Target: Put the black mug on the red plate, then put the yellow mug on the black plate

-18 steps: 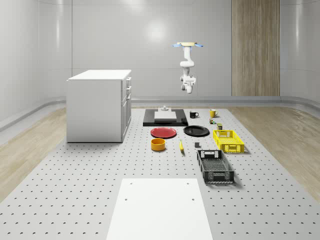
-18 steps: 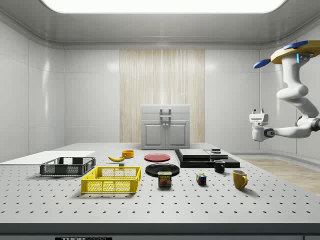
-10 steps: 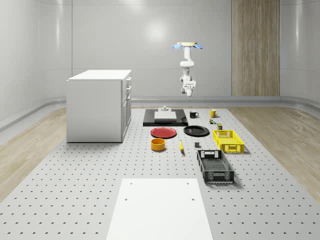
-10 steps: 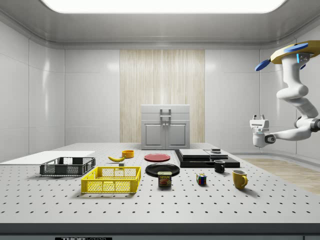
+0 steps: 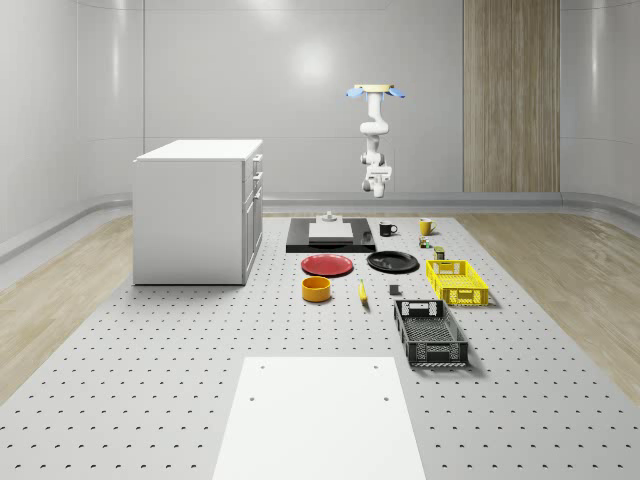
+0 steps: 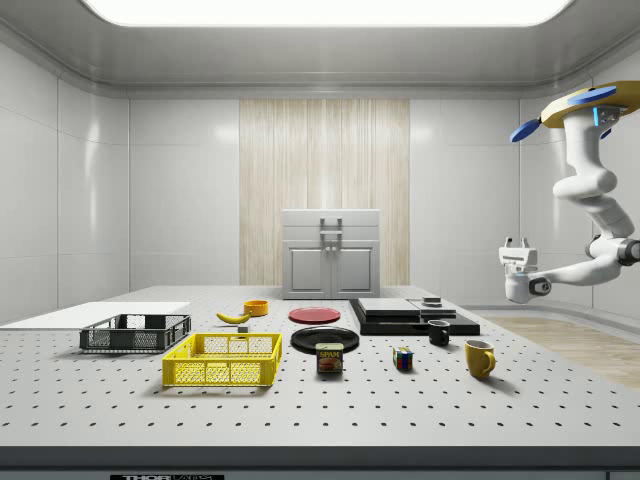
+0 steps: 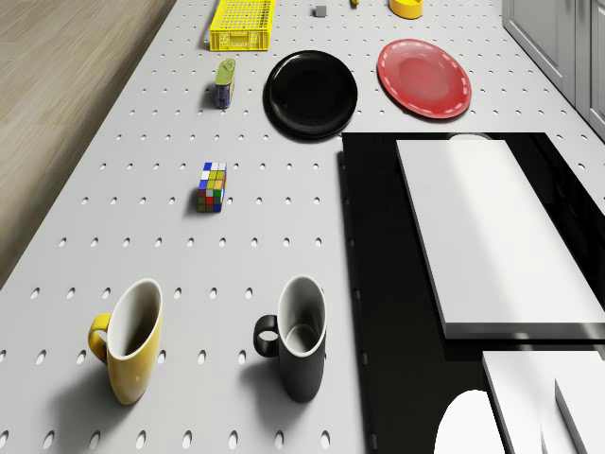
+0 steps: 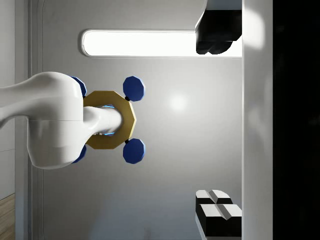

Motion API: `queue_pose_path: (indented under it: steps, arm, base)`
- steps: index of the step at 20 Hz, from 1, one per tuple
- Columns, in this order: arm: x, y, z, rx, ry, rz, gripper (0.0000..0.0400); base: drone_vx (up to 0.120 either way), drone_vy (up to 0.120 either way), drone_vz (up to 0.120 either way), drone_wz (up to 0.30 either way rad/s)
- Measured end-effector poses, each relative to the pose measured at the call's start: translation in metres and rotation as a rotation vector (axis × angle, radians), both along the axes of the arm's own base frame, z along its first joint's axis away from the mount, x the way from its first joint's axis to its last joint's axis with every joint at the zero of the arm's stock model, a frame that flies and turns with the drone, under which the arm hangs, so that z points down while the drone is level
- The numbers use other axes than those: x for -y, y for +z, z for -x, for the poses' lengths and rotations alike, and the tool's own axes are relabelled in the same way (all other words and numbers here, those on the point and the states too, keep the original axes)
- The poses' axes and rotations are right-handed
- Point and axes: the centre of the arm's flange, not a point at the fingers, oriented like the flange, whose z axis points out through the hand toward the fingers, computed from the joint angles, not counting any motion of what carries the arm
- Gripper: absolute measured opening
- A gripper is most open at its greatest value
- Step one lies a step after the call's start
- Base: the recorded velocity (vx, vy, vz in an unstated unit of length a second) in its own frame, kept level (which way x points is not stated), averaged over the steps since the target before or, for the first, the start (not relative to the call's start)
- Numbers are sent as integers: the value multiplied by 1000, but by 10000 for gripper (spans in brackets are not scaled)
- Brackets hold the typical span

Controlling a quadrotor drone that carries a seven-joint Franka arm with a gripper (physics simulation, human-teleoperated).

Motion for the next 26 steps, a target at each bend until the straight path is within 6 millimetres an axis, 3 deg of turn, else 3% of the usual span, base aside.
queue_pose_path:
  steps: [26]
  arm:
    - [-1, 5, 1, 20, 0, 6, 400]
  base:
    - [0, 0, 0, 0]
